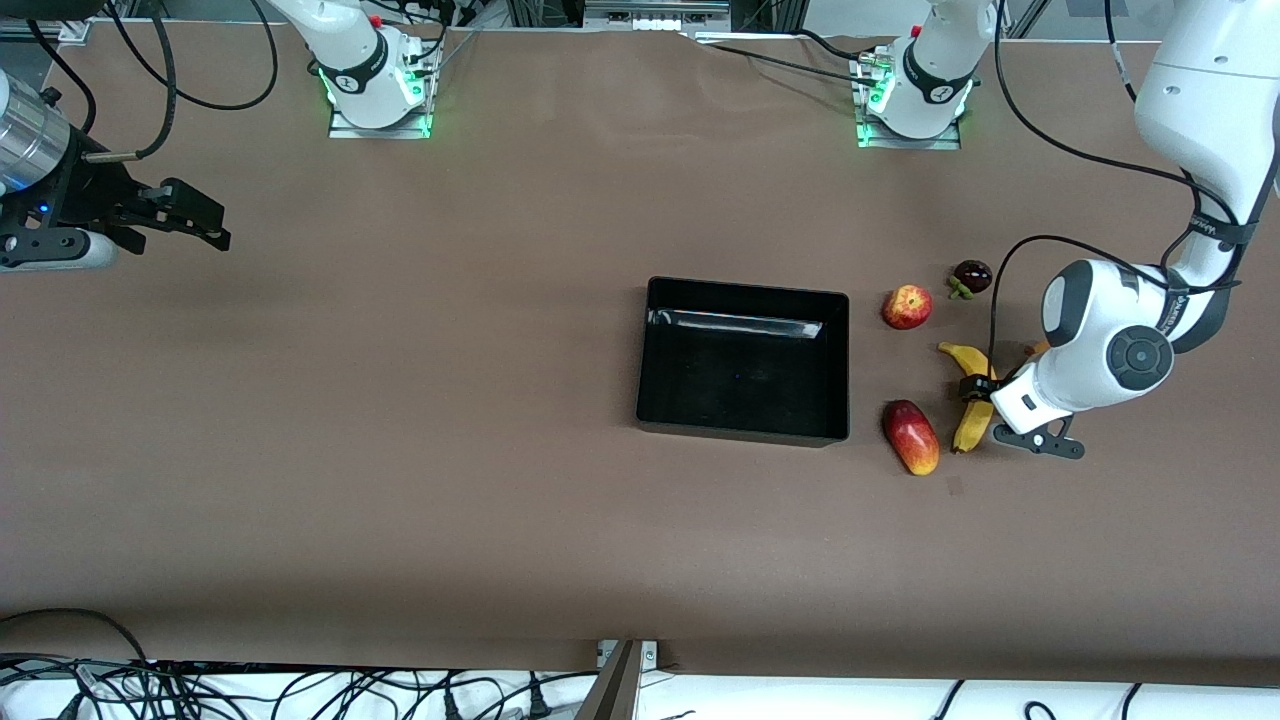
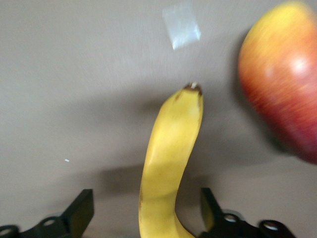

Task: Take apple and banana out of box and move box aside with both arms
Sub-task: 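Open the left gripper to release the banana and raise it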

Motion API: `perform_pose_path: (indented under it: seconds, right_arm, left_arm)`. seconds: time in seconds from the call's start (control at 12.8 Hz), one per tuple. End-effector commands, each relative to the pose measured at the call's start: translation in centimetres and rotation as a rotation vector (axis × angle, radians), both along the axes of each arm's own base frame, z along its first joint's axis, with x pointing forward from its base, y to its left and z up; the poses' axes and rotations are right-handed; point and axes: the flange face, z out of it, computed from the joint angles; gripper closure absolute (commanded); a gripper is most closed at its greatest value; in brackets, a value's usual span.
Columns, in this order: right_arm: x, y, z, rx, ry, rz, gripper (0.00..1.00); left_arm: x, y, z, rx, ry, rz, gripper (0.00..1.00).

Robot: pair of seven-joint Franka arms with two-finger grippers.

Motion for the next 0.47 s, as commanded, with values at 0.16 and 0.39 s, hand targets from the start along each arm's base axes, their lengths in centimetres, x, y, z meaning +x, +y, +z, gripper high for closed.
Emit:
perform_pose_path:
  seconds: [0.16, 0.39]
  right_arm:
    - [0.1, 0.2, 0.5, -0.001, -0.004, -0.009, 0.0]
    - [0.1, 0.3, 0.5, 0.001, -0.006, -0.008, 0.0]
  left_arm:
    - [1.7, -3.7, 14.5, 0.073, 0.093, -0.041, 0.0]
    - [2.7, -5.6, 24.3, 0.071, 0.107, -0.049, 0.0]
